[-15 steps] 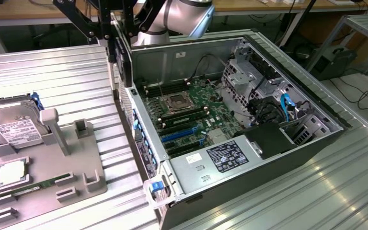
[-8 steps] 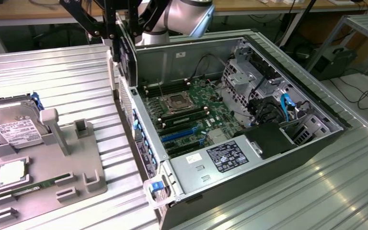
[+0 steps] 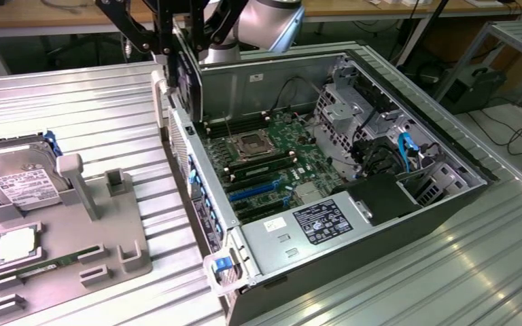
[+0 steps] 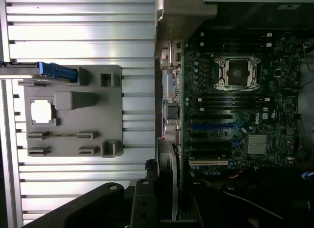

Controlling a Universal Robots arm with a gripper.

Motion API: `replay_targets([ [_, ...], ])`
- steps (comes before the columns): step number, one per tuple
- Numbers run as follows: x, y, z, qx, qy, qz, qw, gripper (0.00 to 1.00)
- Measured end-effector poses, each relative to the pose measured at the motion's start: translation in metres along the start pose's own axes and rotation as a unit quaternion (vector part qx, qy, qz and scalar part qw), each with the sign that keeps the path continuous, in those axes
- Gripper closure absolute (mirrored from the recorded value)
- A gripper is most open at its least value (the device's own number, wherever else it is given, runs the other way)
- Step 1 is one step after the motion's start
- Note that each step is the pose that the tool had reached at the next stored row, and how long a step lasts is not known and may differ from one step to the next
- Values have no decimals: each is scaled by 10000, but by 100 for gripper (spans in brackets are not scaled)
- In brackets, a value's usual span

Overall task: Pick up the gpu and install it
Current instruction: 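Pick up the gpu and move the gpu toward the slot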

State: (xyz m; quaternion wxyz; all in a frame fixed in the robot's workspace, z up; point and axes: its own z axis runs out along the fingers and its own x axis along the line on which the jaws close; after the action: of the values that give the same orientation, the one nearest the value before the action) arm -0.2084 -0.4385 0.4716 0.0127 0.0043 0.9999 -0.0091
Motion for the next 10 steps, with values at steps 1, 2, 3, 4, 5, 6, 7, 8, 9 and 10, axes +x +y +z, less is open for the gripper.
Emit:
replay_targets([
  [1,-7,0,0,0,0,0,10000,72],
  [2,-15,0,0,0,0,0,10000,72],
  [3,-22,0,0,0,0,0,10000,72],
  [4,-29,0,0,0,0,0,10000,72],
  [5,-37,0,1,0,0,0,10000,72],
  [6,-45,1,1,0,0,0,10000,72],
  [7,-52,1,1,0,0,0,10000,72],
  [8,-59,0,1,0,0,0,10000,72],
  [9,-65,0,2,0,0,0,10000,72],
  [10,-71,1,1,0,0,0,10000,72],
])
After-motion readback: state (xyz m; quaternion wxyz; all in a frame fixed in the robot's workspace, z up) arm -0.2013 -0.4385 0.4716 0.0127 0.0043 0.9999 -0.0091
